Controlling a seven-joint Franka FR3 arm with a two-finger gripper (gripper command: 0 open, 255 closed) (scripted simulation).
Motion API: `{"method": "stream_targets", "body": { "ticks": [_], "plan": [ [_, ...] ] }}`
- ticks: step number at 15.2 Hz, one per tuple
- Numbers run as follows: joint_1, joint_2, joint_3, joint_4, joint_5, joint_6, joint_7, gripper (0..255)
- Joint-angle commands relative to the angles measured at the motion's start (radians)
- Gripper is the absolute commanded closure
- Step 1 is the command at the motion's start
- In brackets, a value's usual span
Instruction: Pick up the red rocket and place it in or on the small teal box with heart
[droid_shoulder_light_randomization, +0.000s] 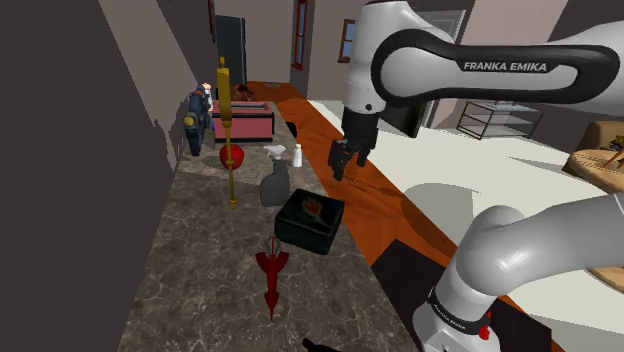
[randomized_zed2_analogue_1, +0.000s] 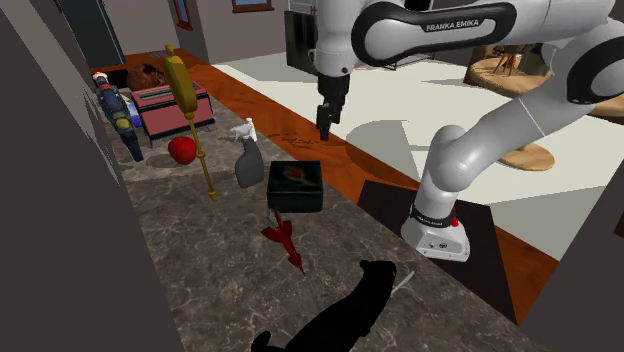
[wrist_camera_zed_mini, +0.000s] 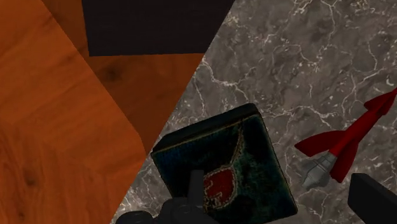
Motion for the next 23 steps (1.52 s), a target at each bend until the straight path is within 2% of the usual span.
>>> {"method": "stream_targets", "body": {
  "ticks": [1, 7, 12, 15, 18, 20, 23],
  "plan": [
    [-0.004, 0.033, 0.069, -0.010, 0.013, 0.034, 0.091, 0],
    [-0.042, 0.191, 0.269, 0.012, 0.011, 0.128, 0.352, 0],
    [-0.110, 0.390, 0.444, 0.078, -0.058, 0.195, 0.600, 0],
    [-0.160, 0.548, 0.549, 0.139, -0.152, 0.219, 0.778, 0],
    [-0.185, 0.750, 0.629, 0.217, -0.302, 0.216, 0.987, 0],
    [-0.161, 0.898, 0.640, 0.280, -0.414, 0.193, 1.127, 0],
    [-0.066, 1.089, 0.587, 0.385, -0.541, 0.147, 1.289, 0]
  ]
}}
